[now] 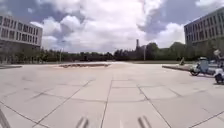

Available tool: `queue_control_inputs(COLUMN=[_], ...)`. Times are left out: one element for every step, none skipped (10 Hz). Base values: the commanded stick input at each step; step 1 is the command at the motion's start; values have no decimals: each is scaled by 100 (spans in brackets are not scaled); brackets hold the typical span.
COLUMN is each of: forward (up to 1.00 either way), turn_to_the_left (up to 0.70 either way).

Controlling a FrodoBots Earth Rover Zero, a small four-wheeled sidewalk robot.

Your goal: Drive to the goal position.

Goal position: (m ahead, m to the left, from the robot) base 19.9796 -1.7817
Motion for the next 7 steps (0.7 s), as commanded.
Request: queue_control_inputs(forward=[50, 50, 50, 50, 50, 50, 50], turn_to_the_left=[0, 0, 0, 0, 0, 0, 0])
